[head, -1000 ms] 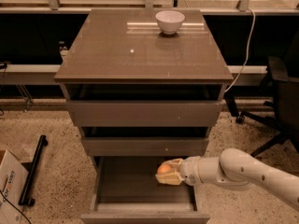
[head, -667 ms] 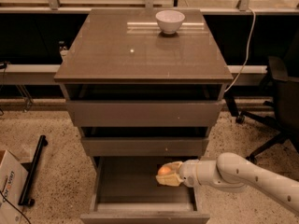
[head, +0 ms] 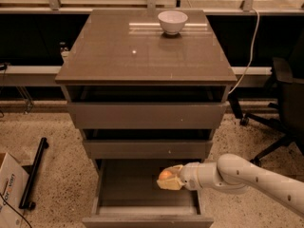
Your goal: Place orange into bottom drawer
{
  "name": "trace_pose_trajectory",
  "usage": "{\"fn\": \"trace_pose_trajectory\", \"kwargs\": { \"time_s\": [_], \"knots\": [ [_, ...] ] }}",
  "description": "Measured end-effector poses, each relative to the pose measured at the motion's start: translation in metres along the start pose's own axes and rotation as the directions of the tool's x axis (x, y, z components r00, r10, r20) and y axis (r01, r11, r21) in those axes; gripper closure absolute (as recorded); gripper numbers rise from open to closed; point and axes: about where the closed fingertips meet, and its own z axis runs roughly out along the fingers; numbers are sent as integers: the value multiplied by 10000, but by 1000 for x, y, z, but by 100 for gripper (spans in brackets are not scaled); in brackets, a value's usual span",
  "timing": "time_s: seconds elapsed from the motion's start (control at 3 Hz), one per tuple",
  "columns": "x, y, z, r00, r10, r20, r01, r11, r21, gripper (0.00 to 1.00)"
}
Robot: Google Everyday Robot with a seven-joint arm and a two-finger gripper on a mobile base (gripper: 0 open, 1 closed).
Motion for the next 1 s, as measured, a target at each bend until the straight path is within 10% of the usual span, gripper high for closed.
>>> {"fn": "trace_pose_trajectory", "kwargs": {
  "time_s": [1.0],
  "knots": [
    [116, -60, 67, 9888, 1467, 263, -1469, 9891, 83, 100]
  ]
}}
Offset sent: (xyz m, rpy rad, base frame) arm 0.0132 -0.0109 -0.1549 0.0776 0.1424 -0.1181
